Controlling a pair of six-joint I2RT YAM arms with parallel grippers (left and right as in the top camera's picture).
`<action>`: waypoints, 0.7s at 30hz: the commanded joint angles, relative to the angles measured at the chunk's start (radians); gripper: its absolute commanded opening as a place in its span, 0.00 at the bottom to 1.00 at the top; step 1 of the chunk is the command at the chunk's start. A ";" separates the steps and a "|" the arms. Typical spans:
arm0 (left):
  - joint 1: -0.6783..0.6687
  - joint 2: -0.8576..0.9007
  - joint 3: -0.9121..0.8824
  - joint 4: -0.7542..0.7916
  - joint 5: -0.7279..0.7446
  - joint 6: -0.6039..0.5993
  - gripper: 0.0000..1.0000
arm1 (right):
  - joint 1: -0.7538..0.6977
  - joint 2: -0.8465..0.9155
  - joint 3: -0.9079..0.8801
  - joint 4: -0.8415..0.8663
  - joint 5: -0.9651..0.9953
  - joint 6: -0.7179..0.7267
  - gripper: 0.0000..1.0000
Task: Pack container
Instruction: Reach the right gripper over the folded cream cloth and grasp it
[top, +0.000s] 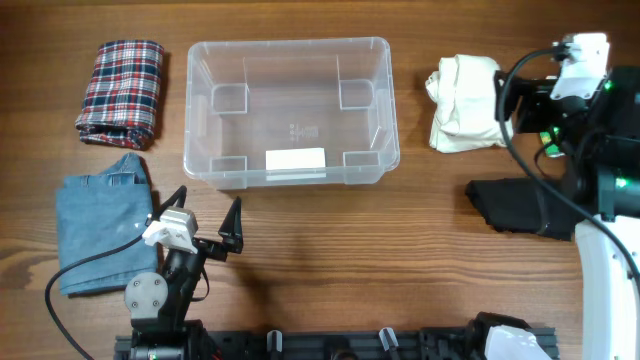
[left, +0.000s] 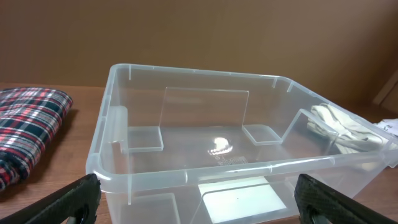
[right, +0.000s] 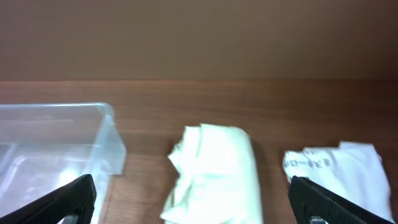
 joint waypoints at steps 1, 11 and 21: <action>0.008 -0.007 -0.004 -0.004 -0.006 0.012 1.00 | -0.010 0.018 0.024 0.000 -0.014 0.013 1.00; 0.008 -0.007 -0.004 -0.004 -0.006 0.011 1.00 | -0.010 0.016 0.025 -0.008 -0.022 0.064 1.00; 0.008 -0.007 -0.004 -0.004 -0.006 0.012 1.00 | -0.010 -0.003 0.026 -0.064 0.118 0.062 1.00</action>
